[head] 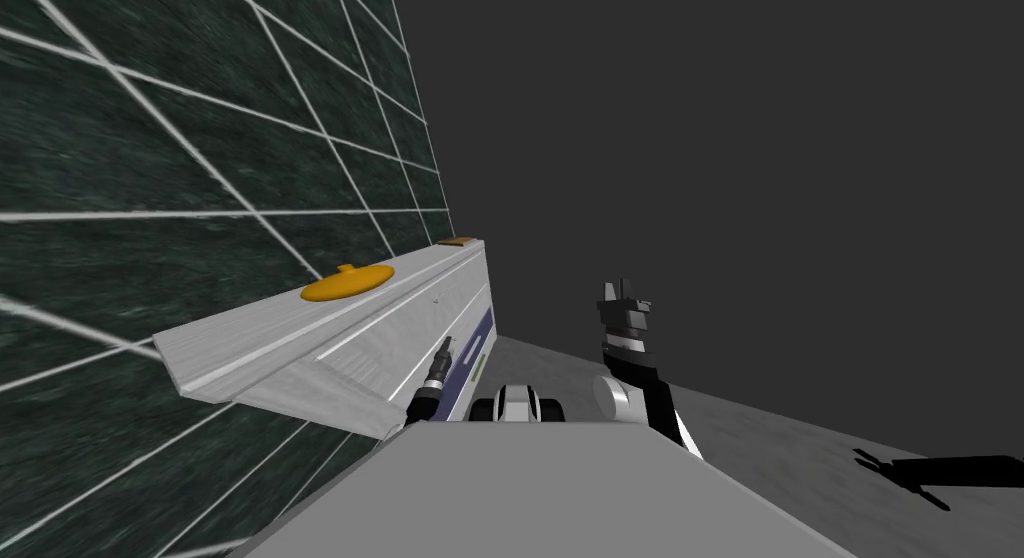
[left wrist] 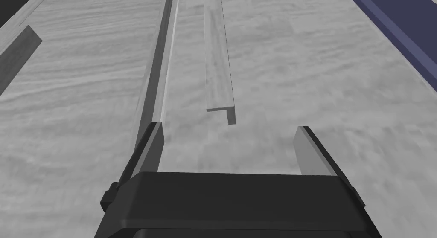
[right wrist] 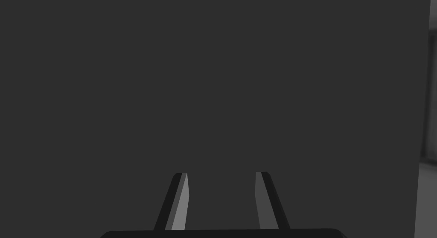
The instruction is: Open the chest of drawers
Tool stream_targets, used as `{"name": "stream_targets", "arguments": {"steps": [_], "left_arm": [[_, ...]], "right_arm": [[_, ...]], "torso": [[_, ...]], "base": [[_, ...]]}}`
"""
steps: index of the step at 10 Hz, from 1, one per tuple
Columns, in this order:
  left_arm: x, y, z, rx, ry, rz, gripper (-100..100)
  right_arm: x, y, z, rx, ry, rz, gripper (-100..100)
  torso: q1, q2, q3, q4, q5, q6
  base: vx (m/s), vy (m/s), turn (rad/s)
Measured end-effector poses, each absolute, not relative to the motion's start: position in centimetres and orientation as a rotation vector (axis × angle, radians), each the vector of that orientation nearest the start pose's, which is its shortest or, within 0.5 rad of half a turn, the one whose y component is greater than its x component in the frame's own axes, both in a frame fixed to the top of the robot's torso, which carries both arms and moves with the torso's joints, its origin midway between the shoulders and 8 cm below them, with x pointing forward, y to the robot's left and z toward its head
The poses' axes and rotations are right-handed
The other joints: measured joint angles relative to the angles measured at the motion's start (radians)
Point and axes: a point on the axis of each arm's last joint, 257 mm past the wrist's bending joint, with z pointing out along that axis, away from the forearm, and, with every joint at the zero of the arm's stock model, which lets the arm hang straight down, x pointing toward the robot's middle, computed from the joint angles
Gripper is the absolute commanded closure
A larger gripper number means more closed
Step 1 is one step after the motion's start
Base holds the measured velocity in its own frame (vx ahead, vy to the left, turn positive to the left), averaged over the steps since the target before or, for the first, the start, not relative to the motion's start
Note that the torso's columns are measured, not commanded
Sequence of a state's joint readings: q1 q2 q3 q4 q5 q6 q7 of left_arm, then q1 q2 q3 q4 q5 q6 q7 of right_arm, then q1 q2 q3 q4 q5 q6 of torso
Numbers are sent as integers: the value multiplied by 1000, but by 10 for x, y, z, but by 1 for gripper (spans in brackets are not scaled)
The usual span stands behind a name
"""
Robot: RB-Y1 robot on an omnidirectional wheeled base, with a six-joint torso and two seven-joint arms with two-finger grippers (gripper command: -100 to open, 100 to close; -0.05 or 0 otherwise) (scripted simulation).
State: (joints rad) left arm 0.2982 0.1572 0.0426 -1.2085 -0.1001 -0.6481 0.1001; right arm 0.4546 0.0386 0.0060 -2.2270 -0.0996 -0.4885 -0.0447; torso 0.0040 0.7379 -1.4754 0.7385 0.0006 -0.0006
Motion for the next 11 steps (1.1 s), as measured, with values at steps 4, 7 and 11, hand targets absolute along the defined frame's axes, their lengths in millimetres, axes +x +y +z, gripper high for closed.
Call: {"name": "stream_targets", "arguments": {"steps": [4,7,11], "left_arm": [[395,291,-365,-1186,1190,-1125,-100],[399,279,-363,-1215,1156,-1149,-100],[406,279,-357,-1212,1151,-1151,100]], "right_arm": [[358,-290,13,784,515,1422,0],[358,-290,13,784,515,1422,0],[358,-290,13,784,515,1422,0]], "torso": [[-4,-6,-4,-1,-1,1],[-5,1,0,0,-1,0],[-9,3,1,-1,-1,1]], "base": [[8,52,-2],[30,7,-5],[-5,-54,3]]}}
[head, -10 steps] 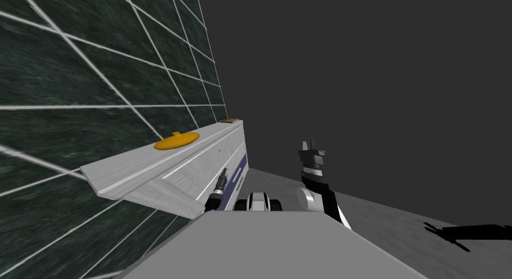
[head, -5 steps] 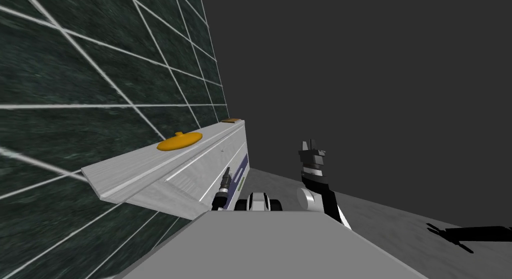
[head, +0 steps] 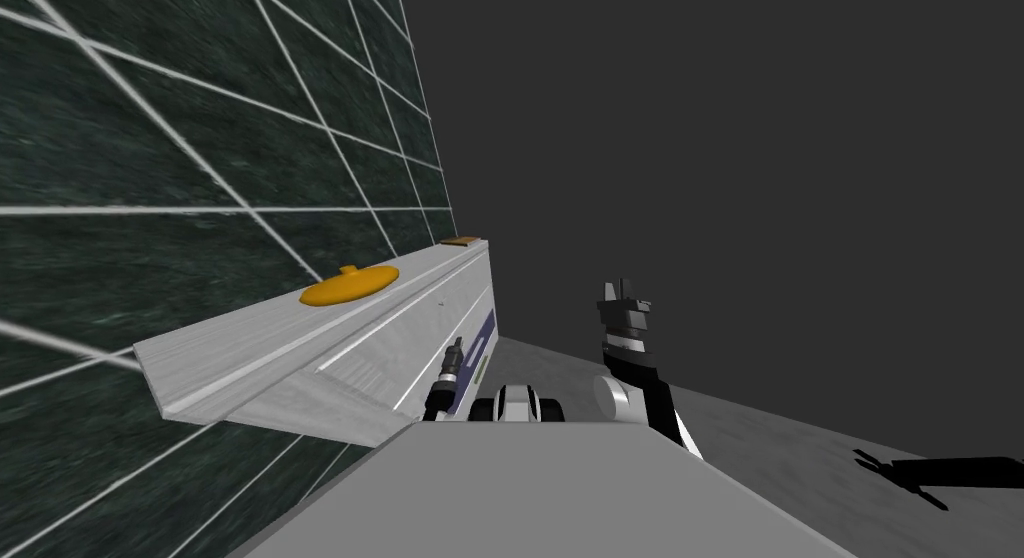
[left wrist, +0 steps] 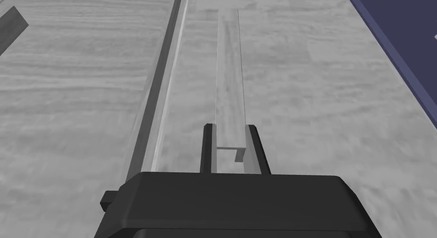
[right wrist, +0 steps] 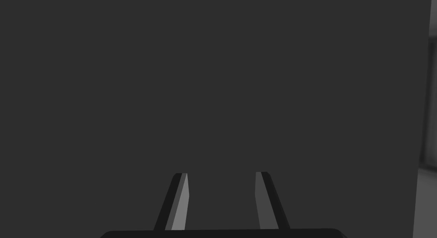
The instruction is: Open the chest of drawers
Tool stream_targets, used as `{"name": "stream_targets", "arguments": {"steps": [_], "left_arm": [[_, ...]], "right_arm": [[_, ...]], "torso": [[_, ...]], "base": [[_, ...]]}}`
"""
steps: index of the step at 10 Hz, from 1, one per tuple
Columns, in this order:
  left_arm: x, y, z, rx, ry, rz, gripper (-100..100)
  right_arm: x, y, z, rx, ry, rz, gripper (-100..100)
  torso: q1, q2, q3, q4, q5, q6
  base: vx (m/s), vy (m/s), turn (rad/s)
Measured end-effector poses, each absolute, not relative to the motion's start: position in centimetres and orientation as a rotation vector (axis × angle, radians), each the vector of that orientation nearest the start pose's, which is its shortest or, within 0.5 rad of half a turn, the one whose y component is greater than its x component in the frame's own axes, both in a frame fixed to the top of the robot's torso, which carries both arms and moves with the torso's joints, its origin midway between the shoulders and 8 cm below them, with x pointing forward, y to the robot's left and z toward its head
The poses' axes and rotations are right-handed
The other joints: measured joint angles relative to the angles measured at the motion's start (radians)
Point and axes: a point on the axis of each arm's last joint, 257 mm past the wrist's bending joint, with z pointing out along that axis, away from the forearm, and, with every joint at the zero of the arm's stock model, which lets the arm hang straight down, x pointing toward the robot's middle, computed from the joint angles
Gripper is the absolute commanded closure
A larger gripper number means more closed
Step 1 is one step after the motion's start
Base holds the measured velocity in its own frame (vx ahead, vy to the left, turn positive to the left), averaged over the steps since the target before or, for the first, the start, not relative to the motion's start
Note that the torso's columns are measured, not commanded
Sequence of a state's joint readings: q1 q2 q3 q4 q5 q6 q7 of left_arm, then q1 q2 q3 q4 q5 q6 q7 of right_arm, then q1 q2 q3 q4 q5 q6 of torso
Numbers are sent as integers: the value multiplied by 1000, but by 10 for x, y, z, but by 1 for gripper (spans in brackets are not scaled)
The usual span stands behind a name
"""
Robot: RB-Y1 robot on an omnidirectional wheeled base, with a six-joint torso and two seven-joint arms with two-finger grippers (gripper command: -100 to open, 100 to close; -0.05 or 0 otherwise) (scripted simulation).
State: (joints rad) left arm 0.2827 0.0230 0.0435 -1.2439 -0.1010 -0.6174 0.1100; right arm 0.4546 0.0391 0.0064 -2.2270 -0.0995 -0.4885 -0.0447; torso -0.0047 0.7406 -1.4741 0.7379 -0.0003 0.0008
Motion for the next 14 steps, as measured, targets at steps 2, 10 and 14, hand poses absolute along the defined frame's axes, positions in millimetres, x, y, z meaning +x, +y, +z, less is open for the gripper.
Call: {"name": "stream_targets", "arguments": {"steps": [2,10,14], "left_arm": [[408,275,-356,-1212,1152,-1152,100],[415,264,-342,-1213,1152,-1158,-100],[425,270,-321,-1220,1150,-1152,-100]], "right_arm": [[358,-290,13,784,515,1423,0],[358,-290,13,784,515,1422,0],[358,-290,13,784,515,1422,0]], "torso": [[0,2,0,1,-1,-1],[15,-4,-2,-1,3,-2],[2,-2,-2,0,-1,-1]], "base": [[-71,-185,-4],[-44,-111,-3],[-25,19,-11]]}}
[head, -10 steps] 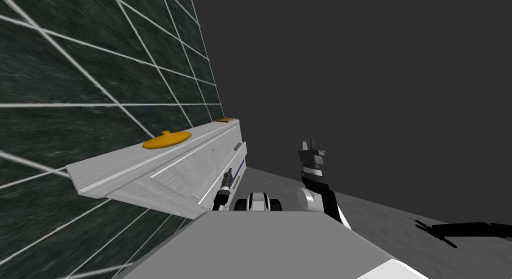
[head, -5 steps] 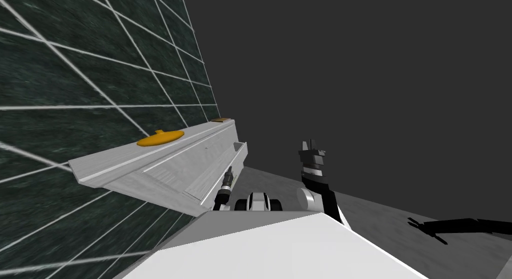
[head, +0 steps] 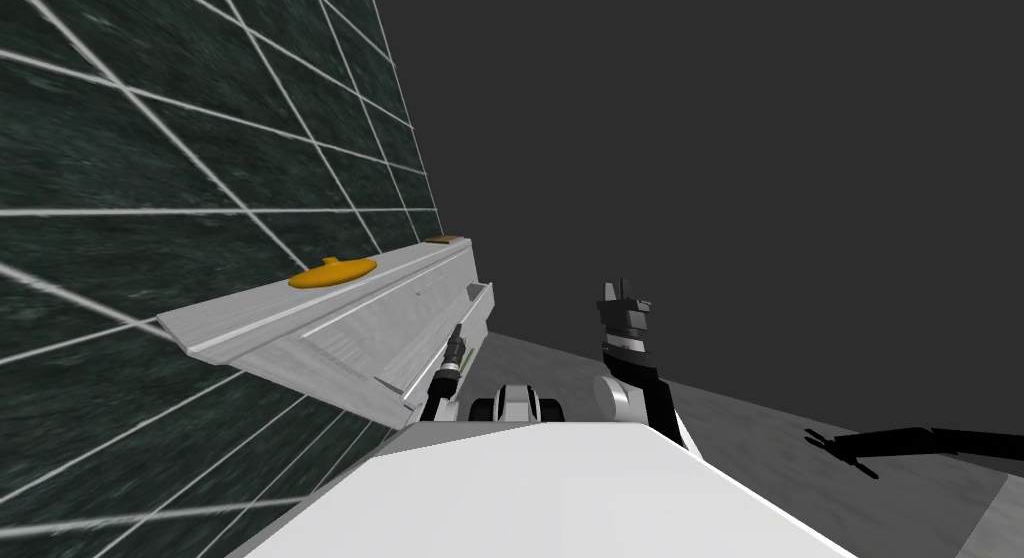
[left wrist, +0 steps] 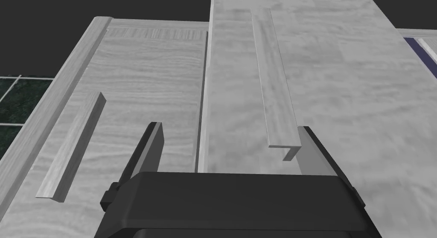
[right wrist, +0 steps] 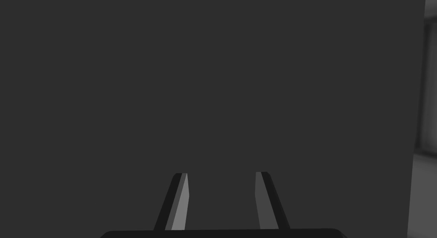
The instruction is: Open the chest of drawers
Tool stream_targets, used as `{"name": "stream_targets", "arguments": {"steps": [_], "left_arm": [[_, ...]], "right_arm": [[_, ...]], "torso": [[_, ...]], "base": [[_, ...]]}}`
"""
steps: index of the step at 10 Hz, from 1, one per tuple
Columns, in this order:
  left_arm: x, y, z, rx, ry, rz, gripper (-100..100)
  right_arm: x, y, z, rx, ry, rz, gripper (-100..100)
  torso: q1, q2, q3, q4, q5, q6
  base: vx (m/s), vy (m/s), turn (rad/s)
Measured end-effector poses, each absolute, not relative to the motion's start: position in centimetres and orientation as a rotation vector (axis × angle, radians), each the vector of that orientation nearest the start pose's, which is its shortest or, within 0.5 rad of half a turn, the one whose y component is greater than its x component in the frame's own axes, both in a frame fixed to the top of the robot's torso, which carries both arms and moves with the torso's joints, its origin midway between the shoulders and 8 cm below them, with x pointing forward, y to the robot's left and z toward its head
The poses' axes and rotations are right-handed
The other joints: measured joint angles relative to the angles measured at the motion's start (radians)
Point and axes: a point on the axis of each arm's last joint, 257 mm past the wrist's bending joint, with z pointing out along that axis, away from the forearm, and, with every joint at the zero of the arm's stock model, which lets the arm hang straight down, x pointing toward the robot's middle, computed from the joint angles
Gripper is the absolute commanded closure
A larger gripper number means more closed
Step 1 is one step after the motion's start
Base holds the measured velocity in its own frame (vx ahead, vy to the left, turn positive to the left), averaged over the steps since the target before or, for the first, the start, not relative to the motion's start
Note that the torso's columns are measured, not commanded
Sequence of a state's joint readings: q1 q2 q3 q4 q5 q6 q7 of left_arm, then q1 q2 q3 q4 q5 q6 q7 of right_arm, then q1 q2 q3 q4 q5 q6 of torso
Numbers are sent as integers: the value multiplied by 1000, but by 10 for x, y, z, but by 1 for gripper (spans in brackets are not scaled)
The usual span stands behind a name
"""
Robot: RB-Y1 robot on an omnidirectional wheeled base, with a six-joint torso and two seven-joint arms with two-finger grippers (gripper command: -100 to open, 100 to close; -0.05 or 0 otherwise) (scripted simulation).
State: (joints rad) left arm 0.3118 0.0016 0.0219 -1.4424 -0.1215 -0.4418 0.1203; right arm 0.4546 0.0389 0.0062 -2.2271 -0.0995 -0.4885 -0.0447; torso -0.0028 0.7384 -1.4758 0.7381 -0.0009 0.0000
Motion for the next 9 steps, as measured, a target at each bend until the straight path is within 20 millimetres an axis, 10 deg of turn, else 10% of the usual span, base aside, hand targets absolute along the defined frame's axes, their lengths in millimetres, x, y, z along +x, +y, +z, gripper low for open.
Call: {"name": "stream_targets", "arguments": {"steps": [3,4,9], "left_arm": [[431,271,-312,-1240,1157,-1141,-100],[431,271,-313,-1247,1161,-1137,0],[429,270,-319,-1258,1170,-1132,0]], "right_arm": [[358,-290,13,784,515,1422,0],[358,-290,13,784,515,1422,0],[358,-290,13,784,515,1422,0]], "torso": [[-1,6,3,6,-3,0],[-1,6,3,4,-2,-1],[2,2,1,1,0,-1]], "base": [[-20,-5,-9],[7,-1,-10],[1,0,-2]]}}
